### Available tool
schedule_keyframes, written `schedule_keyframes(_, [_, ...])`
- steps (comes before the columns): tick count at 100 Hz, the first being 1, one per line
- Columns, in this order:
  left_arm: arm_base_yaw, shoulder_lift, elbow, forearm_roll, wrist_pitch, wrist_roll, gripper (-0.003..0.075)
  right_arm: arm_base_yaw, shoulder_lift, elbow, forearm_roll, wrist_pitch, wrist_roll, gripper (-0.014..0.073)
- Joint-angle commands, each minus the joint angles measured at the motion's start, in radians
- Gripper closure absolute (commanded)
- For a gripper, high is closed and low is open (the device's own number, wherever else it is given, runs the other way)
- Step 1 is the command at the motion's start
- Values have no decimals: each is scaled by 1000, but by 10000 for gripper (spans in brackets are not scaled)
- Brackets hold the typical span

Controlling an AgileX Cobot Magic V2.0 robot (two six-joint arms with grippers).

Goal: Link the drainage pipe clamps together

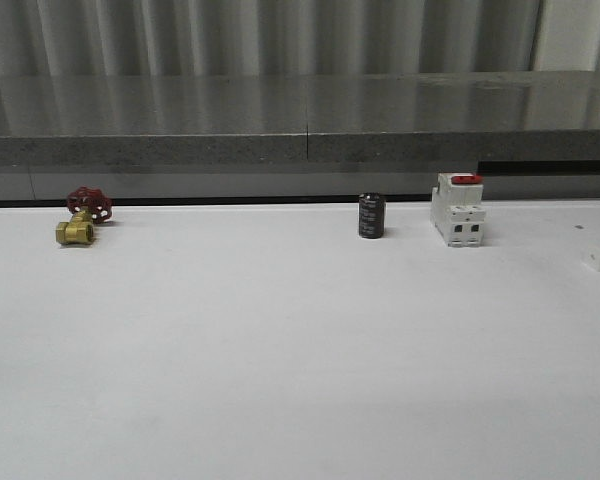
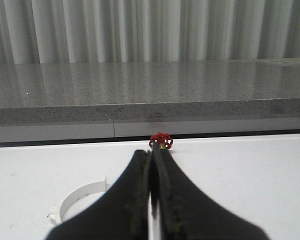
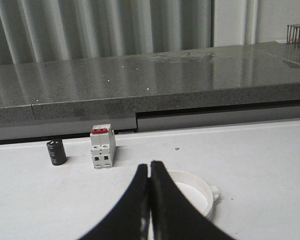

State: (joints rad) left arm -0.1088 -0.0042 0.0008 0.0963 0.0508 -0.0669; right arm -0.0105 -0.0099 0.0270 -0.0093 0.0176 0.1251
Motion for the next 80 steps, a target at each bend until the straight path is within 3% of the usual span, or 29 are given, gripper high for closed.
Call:
schedule_keyframes(1, [3,-24,44,-1,-71,-6,741,0,-19,-16,-3,-85,2,662])
schedule_keyframes(43, [3,-24,26,-10,-58,-6,741,0,-19,-16,-3,-85,2,662])
schedule_keyframes(54, [3,1,-81,-131,68,-6,741,0,-19,-16,-3,-85,2,662])
schedule_keyframes(80, [3,253,-451,-139,405,-6,741,0,-19,-16,-3,-85,2,662])
